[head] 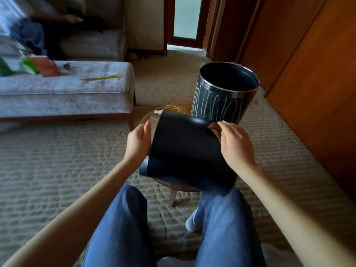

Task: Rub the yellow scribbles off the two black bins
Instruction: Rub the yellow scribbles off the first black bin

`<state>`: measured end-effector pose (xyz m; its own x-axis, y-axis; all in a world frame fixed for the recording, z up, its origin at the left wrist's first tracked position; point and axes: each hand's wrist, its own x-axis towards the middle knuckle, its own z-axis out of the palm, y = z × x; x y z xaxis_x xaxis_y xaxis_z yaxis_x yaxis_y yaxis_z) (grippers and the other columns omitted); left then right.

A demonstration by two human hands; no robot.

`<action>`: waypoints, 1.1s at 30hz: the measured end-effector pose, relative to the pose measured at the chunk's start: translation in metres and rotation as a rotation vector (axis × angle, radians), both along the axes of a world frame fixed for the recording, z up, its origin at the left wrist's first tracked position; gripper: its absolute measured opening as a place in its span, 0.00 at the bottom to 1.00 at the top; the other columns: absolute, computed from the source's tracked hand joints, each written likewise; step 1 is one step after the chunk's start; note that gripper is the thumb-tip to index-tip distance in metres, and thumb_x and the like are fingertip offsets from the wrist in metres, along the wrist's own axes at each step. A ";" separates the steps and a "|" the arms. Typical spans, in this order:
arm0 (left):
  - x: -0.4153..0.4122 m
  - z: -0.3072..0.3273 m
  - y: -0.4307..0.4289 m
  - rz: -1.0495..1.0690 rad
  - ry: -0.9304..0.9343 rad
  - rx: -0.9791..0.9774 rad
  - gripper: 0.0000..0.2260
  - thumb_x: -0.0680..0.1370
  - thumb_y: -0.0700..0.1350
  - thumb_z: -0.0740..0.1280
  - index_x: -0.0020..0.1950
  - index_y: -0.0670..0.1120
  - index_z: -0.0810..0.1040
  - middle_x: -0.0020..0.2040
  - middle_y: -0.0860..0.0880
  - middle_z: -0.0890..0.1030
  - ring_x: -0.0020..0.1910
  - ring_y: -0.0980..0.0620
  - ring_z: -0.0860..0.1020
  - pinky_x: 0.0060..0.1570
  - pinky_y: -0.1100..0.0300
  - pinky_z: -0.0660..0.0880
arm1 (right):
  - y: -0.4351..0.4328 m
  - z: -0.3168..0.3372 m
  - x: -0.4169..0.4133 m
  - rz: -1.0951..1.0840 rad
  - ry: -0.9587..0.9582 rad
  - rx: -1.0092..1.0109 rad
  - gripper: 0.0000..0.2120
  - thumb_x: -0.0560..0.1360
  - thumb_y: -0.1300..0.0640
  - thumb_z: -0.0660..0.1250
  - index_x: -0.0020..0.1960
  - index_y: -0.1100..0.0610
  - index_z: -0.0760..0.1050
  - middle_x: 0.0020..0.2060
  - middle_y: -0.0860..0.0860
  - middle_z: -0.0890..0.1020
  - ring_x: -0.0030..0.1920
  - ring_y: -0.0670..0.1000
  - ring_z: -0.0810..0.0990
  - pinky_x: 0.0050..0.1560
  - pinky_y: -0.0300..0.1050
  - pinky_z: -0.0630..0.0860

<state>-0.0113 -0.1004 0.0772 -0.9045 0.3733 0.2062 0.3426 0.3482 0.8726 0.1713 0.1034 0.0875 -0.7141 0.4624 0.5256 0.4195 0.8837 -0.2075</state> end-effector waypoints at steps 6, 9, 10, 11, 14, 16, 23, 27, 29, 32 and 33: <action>0.004 0.013 0.000 -0.160 0.265 0.049 0.19 0.84 0.44 0.59 0.32 0.48 0.66 0.28 0.55 0.68 0.28 0.58 0.70 0.31 0.61 0.62 | -0.059 0.029 -0.054 0.295 0.248 -0.277 0.18 0.81 0.60 0.55 0.67 0.63 0.74 0.63 0.59 0.79 0.65 0.57 0.76 0.70 0.41 0.66; 0.000 0.048 0.002 -0.324 0.435 0.084 0.12 0.80 0.40 0.59 0.40 0.40 0.77 0.34 0.53 0.75 0.33 0.54 0.74 0.34 0.69 0.66 | -0.093 0.049 -0.075 0.458 0.227 -0.043 0.19 0.81 0.60 0.56 0.70 0.65 0.71 0.69 0.60 0.74 0.71 0.60 0.70 0.75 0.51 0.61; -0.004 0.059 0.002 -0.360 0.493 0.068 0.12 0.78 0.43 0.57 0.40 0.41 0.76 0.33 0.52 0.74 0.31 0.51 0.74 0.32 0.65 0.64 | -0.094 0.053 -0.079 0.465 0.222 0.006 0.20 0.81 0.58 0.57 0.71 0.64 0.70 0.70 0.60 0.73 0.72 0.61 0.68 0.76 0.52 0.59; -0.009 0.067 0.002 -0.389 0.546 0.038 0.12 0.78 0.46 0.56 0.38 0.44 0.73 0.32 0.51 0.73 0.29 0.48 0.73 0.31 0.61 0.64 | -0.091 0.057 -0.081 0.462 0.226 0.023 0.21 0.81 0.57 0.58 0.71 0.64 0.70 0.71 0.60 0.72 0.72 0.61 0.67 0.76 0.52 0.58; -0.022 0.078 0.005 -0.443 0.683 -0.044 0.17 0.81 0.50 0.56 0.36 0.43 0.70 0.30 0.51 0.70 0.27 0.41 0.72 0.30 0.53 0.66 | -0.066 0.064 -0.086 0.444 0.245 -0.069 0.20 0.82 0.56 0.57 0.71 0.62 0.71 0.70 0.60 0.72 0.71 0.59 0.69 0.75 0.51 0.61; -0.028 0.078 0.005 -0.452 0.765 -0.066 0.20 0.83 0.51 0.55 0.35 0.41 0.70 0.28 0.49 0.69 0.26 0.39 0.72 0.28 0.53 0.67 | -0.041 0.067 -0.087 0.371 0.278 -0.327 0.19 0.83 0.56 0.55 0.70 0.61 0.70 0.66 0.54 0.74 0.68 0.52 0.71 0.71 0.42 0.65; -0.031 0.088 0.038 -0.307 0.499 -0.222 0.15 0.83 0.54 0.55 0.42 0.47 0.69 0.40 0.49 0.74 0.49 0.41 0.77 0.55 0.46 0.68 | -0.005 0.058 -0.090 0.129 0.247 -0.748 0.19 0.84 0.54 0.54 0.72 0.57 0.69 0.69 0.54 0.74 0.71 0.53 0.70 0.71 0.44 0.64; -0.021 0.088 0.066 -0.124 0.320 -0.243 0.15 0.81 0.57 0.61 0.43 0.47 0.70 0.42 0.51 0.76 0.51 0.47 0.74 0.49 0.52 0.60 | -0.041 0.046 -0.085 0.243 0.168 -0.227 0.24 0.81 0.56 0.54 0.76 0.60 0.63 0.76 0.59 0.64 0.77 0.59 0.60 0.77 0.54 0.56; -0.022 0.090 0.068 -0.101 0.279 -0.222 0.15 0.81 0.57 0.61 0.41 0.47 0.71 0.40 0.51 0.75 0.49 0.47 0.75 0.46 0.54 0.57 | -0.065 0.033 -0.077 0.233 0.075 0.043 0.26 0.80 0.56 0.55 0.77 0.60 0.62 0.77 0.59 0.62 0.76 0.63 0.60 0.76 0.60 0.56; -0.022 0.094 0.067 -0.089 0.224 -0.198 0.17 0.80 0.57 0.63 0.37 0.49 0.70 0.35 0.53 0.74 0.45 0.51 0.75 0.48 0.54 0.60 | -0.075 0.026 -0.063 0.311 0.006 0.186 0.25 0.80 0.56 0.57 0.76 0.58 0.63 0.76 0.58 0.63 0.75 0.63 0.61 0.75 0.63 0.58; -0.022 0.094 0.066 -0.096 0.214 -0.182 0.18 0.80 0.58 0.64 0.35 0.50 0.69 0.34 0.54 0.73 0.44 0.52 0.74 0.50 0.53 0.63 | -0.069 0.026 -0.061 0.354 0.014 0.177 0.24 0.80 0.56 0.56 0.76 0.58 0.64 0.76 0.58 0.64 0.76 0.62 0.61 0.75 0.62 0.58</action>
<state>-0.0333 -0.0342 0.1712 -0.8063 0.5036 0.3102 0.5511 0.4490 0.7033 0.1101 0.0341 0.1140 -0.8054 0.0908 0.5857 0.0812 0.9958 -0.0428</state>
